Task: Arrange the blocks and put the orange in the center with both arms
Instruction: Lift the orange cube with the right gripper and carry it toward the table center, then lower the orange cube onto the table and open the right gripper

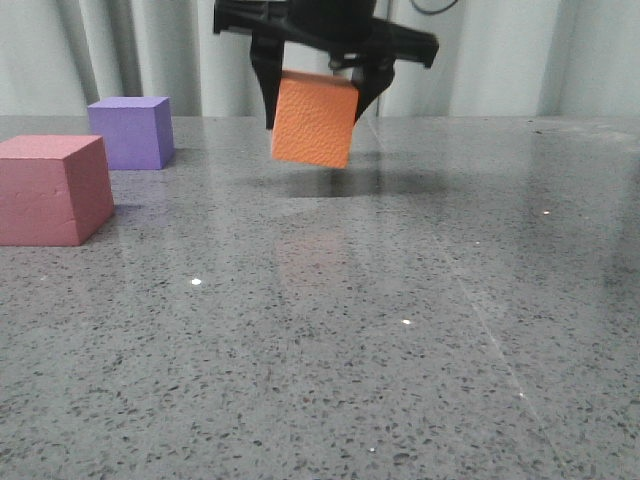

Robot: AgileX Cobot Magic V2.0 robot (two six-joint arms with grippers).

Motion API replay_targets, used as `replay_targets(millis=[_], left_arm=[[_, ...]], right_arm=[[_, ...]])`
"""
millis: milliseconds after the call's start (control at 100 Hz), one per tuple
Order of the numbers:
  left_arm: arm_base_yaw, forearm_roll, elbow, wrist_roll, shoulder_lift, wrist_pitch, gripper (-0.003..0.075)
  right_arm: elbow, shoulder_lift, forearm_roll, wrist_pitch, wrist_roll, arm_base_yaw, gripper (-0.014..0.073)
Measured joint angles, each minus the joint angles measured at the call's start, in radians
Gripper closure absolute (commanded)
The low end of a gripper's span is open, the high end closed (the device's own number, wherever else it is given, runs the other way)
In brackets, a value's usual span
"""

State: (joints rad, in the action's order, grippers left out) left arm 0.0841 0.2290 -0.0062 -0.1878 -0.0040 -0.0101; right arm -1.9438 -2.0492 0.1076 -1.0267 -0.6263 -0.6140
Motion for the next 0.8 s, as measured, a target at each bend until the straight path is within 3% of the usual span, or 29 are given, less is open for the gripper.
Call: replay_targets(millis=[130,420,800], left_arm=[[0.000,0.000,0.000,0.000,0.000,0.000,0.0739],[0.000,0.000,0.000,0.000,0.000,0.002,0.0739],[0.000,0.000,0.000,0.000,0.000,0.002,0.0739]], right_arm=[[0.000,-0.021,0.001,0.000,-0.004,-0.006,0.0289],[-0.002,-0.021,0.003,0.000,-0.004,-0.007,-0.0011],[-0.025,-0.021,0.005,-0.028,0.010,-0.007,-0.0030]])
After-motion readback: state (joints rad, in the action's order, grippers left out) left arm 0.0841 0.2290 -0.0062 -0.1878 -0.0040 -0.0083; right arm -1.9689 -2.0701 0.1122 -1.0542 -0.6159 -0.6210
